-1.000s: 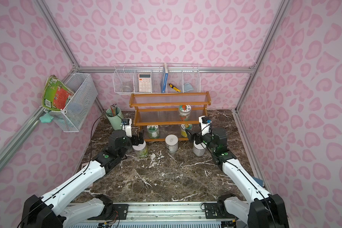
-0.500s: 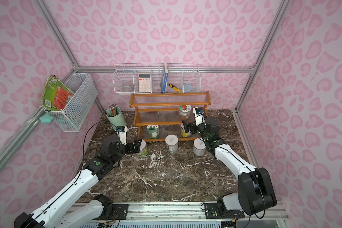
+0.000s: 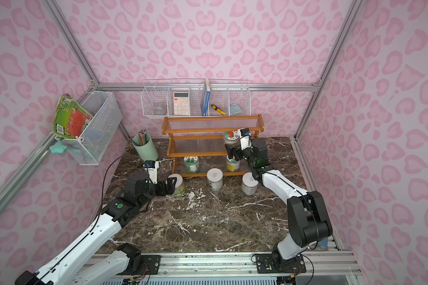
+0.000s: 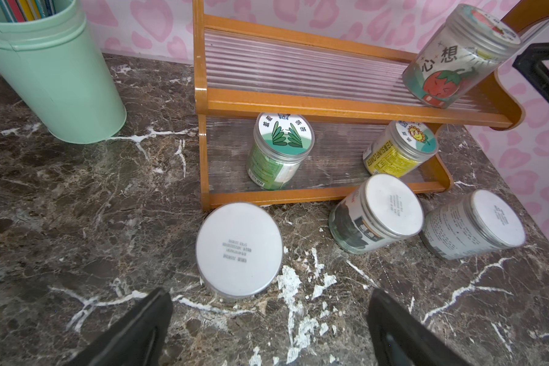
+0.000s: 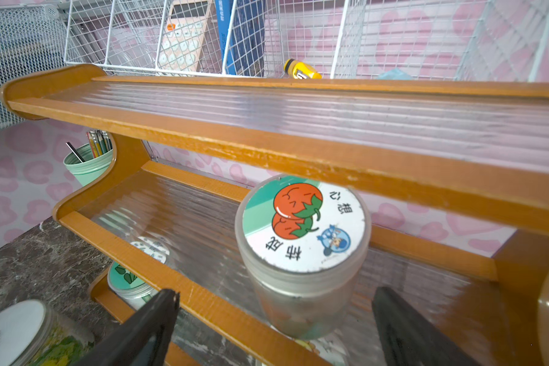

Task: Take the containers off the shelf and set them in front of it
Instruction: 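Pick up a container from the shelf.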

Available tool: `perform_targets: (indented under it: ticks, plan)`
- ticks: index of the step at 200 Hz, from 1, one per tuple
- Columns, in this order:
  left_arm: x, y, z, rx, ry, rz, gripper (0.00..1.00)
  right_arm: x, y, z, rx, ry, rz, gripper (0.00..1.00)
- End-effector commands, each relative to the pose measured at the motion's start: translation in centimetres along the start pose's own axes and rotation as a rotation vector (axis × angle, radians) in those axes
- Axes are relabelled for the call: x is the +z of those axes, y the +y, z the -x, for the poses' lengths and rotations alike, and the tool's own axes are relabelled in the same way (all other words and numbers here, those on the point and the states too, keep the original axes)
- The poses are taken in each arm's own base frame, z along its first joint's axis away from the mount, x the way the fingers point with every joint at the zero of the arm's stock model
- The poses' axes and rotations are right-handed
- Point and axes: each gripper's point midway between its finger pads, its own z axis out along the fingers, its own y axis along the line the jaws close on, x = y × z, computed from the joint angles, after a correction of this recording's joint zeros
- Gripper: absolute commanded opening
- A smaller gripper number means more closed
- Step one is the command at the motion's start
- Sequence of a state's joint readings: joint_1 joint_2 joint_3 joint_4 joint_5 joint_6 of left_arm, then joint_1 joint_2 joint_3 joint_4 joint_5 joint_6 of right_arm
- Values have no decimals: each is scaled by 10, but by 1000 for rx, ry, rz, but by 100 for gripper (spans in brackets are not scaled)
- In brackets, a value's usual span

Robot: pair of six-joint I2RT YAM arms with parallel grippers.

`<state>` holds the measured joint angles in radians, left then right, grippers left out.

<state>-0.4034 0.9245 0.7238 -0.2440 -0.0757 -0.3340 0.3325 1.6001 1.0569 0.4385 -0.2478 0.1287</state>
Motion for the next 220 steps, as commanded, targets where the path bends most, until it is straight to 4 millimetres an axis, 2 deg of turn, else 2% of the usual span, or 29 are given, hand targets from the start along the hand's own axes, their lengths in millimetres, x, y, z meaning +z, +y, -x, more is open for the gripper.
perform_targets:
  ticks: [1,110,211,220]
  plan:
    - [2,-1,-2,-3,9,-5,99,4,-3,17,-10,-59,-12,99]
    - [8,5,-5,-9,26,15,100,35,-17,12,-8,-52,-49,99]
    - [10,6,-6,-15,32,16,99,69,-26,-4,-36,-16,-68,99]
    - [10,6,-6,-14,32,17,99,71,-26,-4,-36,-15,-68,96]
